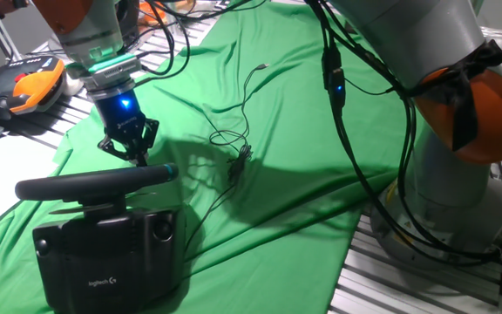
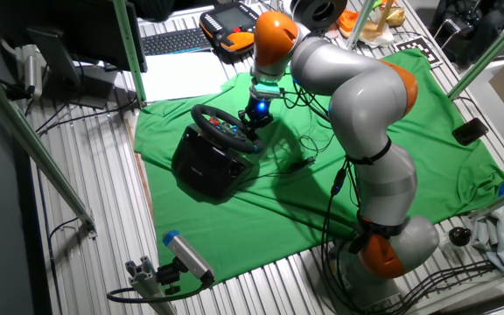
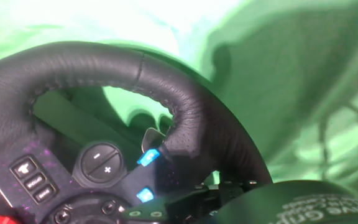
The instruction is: Rotate the steering wheel 90 degrees counterclockwise
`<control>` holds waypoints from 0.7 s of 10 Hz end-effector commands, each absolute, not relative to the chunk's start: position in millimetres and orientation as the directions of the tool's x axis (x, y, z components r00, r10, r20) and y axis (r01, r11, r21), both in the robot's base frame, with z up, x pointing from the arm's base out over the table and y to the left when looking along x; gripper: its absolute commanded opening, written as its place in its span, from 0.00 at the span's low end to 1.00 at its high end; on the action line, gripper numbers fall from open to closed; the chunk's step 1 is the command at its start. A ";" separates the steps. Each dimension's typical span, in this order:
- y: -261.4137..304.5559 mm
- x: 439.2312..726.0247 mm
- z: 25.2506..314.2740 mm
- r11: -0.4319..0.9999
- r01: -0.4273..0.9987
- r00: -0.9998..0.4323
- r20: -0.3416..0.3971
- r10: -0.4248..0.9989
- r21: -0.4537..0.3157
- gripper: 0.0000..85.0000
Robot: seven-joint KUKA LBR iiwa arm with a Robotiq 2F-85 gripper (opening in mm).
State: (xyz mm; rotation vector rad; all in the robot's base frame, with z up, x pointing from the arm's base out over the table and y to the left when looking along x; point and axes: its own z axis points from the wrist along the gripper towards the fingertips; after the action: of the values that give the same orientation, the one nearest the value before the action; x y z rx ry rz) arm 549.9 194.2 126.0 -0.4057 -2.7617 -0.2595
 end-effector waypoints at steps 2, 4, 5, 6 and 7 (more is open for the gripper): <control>196.8 551.2 122.4 0.940 0.314 -0.902 0.350 0.251 0.135 0.00; 200.3 552.2 118.4 0.938 0.317 -0.903 0.348 0.253 0.141 0.00; 201.1 553.3 117.4 0.937 0.319 -0.903 0.346 0.254 0.144 0.00; 202.1 554.6 116.6 0.936 0.319 -0.904 0.343 0.255 0.147 0.00; 203.7 555.8 115.7 0.936 0.320 -0.905 0.340 0.255 0.149 0.00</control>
State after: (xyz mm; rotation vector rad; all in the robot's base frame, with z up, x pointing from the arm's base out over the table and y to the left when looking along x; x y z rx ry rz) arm 556.1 204.3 115.7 -0.4246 -2.7743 -0.2892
